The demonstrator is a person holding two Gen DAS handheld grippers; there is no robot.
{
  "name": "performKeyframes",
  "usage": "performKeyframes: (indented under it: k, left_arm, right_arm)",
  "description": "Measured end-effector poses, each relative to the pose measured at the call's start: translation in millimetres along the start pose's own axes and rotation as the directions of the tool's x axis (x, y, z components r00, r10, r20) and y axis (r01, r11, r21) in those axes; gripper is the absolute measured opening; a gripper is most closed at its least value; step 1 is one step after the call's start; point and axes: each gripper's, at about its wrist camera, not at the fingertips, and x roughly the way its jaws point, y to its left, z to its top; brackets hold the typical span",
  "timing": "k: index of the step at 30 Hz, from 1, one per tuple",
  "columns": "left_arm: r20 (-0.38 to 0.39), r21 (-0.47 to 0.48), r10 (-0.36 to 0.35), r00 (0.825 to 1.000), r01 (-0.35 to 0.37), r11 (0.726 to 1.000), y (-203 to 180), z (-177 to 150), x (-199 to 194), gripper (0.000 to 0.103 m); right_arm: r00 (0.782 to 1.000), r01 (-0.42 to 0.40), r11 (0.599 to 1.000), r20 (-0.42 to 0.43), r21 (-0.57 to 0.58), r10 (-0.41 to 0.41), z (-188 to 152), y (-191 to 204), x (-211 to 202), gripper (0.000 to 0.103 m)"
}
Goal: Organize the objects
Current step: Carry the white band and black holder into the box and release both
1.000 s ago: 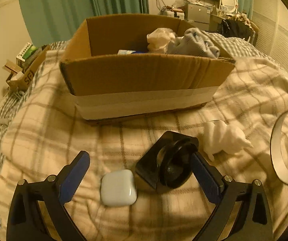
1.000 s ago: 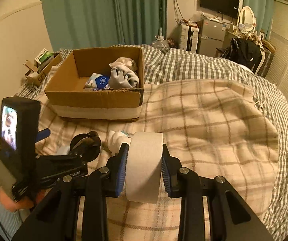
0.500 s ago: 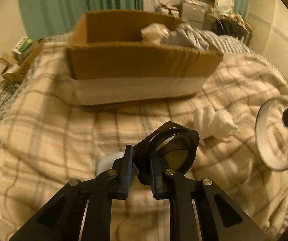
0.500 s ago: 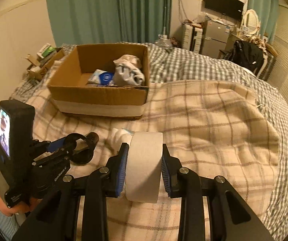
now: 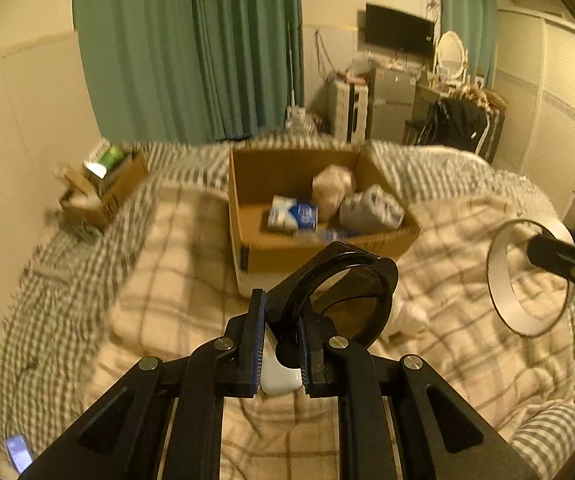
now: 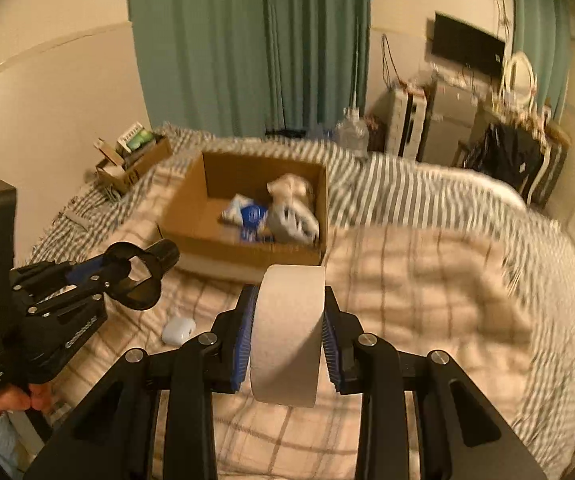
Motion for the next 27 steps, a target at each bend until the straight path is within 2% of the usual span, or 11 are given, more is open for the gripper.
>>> performKeyframes:
  k: [5, 8, 13, 16, 20, 24, 27]
  left_arm:
    - [0.046, 0.011, -0.025, 0.999, 0.024, 1.0, 2.5, 29.7, -17.5, 0.014]
    - [0.058, 0.031, -0.038, 0.998, 0.036, 0.999, 1.1, 51.9, -14.4, 0.014]
    - [0.068, 0.046, -0.025, 0.997, 0.022, 0.999, 3.0, 87.3, 2.3, 0.014]
    - [0.067, 0.039, -0.044, 0.997, 0.042, 0.998, 5.9, 110.2, 20.3, 0.014]
    - [0.079, 0.063, -0.015, 0.997, 0.01, 0.998, 4.3, 130.8, 50.7, 0.014]
    - [0.058, 0.061, 0.01, 0.998, -0.013, 0.998, 5.8, 135.6, 89.6, 0.014]
    - [0.032, 0.065, 0.0, 0.999, -0.002, 0.998, 5.3, 125.8, 113.5, 0.014]
  right_arm:
    - [0.998, 0.015, 0.997, 0.055, -0.079, -0.011, 39.5, 3.2, -21.4, 0.03]
    - [0.996, -0.039, 0.995, 0.075, -0.088, 0.046, 66.0, -1.9, -25.0, 0.03]
    - [0.992, -0.081, 0.988, 0.087, -0.13, 0.092, 104.0, -3.5, -12.8, 0.03]
    - [0.988, -0.107, 0.983, 0.091, -0.149, 0.121, 125.6, -2.2, 4.8, 0.03]
    - [0.981, -0.161, 0.978, 0.091, -0.136, 0.174, 145.8, -6.6, 37.5, 0.03]
    - [0.977, -0.187, 0.974, 0.077, -0.125, 0.198, 154.3, -9.3, 81.8, 0.03]
    - [0.974, -0.215, 0.971, 0.05, -0.108, 0.221, 151.3, -12.2, 117.4, 0.03]
